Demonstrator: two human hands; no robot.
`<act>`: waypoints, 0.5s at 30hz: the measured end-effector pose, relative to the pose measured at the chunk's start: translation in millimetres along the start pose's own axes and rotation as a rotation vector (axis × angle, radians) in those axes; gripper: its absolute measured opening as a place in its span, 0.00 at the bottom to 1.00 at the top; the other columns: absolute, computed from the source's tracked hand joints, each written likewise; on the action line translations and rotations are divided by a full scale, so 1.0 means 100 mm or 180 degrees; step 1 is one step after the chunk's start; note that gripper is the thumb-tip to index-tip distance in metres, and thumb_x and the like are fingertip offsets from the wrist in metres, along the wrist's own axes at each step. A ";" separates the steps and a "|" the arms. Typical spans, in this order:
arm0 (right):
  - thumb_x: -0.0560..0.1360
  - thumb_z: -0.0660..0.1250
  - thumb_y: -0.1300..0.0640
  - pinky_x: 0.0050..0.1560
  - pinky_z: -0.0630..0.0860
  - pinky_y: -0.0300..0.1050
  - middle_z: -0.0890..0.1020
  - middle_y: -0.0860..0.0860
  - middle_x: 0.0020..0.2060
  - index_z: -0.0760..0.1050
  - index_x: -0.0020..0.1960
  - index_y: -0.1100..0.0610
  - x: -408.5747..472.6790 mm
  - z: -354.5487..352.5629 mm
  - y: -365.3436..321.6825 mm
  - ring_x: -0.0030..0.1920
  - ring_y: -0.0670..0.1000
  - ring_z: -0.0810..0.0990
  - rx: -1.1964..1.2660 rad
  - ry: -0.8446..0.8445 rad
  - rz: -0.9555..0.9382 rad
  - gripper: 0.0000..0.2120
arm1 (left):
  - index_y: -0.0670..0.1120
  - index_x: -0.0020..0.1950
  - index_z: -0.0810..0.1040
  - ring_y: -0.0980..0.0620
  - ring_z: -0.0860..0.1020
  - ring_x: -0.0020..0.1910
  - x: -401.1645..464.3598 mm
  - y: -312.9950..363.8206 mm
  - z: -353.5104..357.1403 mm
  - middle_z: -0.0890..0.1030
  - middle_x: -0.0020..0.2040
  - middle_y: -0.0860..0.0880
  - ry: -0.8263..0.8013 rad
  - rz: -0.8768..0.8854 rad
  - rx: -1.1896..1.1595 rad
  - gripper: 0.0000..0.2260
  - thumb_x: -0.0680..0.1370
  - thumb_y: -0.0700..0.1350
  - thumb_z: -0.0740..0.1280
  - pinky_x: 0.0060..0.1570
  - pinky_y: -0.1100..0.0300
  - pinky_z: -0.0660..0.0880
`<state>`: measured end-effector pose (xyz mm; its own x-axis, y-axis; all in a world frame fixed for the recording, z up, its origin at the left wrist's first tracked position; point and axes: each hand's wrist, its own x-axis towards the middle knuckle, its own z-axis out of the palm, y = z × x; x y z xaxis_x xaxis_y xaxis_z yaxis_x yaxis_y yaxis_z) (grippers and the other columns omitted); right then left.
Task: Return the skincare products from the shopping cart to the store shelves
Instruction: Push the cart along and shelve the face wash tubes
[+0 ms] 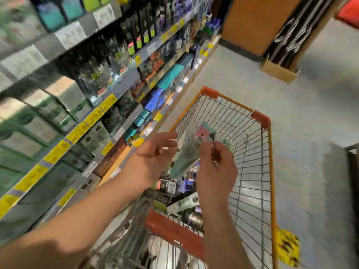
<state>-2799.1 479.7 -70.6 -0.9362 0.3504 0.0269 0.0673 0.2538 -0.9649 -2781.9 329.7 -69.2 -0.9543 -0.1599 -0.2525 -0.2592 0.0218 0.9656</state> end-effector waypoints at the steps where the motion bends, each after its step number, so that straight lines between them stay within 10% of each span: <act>1: 0.80 0.71 0.51 0.41 0.70 0.28 0.84 0.46 0.41 0.82 0.49 0.49 -0.05 0.00 -0.16 0.40 0.40 0.79 0.0042 -0.0056 -0.0069 0.03 | 0.56 0.65 0.79 0.56 0.78 0.46 -0.05 0.07 -0.12 0.83 0.56 0.56 -0.0096 0.0103 0.0144 0.15 0.82 0.41 0.69 0.45 0.64 0.75; 6: 0.79 0.72 0.50 0.40 0.72 0.29 0.83 0.44 0.38 0.84 0.50 0.51 -0.37 0.11 -0.92 0.38 0.40 0.79 0.0197 -0.0463 -0.0444 0.06 | 0.60 0.68 0.76 0.61 0.79 0.52 -0.35 0.39 -0.69 0.82 0.61 0.55 -0.0372 0.0411 0.0153 0.23 0.73 0.55 0.74 0.51 0.66 0.75; 9: 0.79 0.72 0.49 0.43 0.78 0.38 0.82 0.42 0.36 0.85 0.50 0.48 -0.57 0.25 -1.28 0.39 0.43 0.79 0.0312 -0.0876 -0.0581 0.05 | 0.53 0.75 0.74 0.48 0.80 0.61 -0.56 0.56 -1.08 0.83 0.63 0.48 -0.0665 0.0586 0.0287 0.29 0.76 0.59 0.74 0.60 0.47 0.76; 15: 0.75 0.71 0.44 0.46 0.82 0.58 0.85 0.48 0.37 0.84 0.47 0.46 -0.98 0.65 -1.89 0.40 0.54 0.85 0.0259 -0.1262 -0.1045 0.07 | 0.52 0.68 0.79 0.47 0.83 0.58 -1.11 0.87 -1.85 0.86 0.59 0.48 -0.0678 0.0816 0.0229 0.20 0.76 0.46 0.73 0.61 0.44 0.78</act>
<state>-2742.2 339.0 92.4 -0.9633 -0.1082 0.2457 -0.2641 0.2166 -0.9399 -2671.2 167.0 54.6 -0.9975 0.0692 -0.0167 -0.0093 0.1056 0.9944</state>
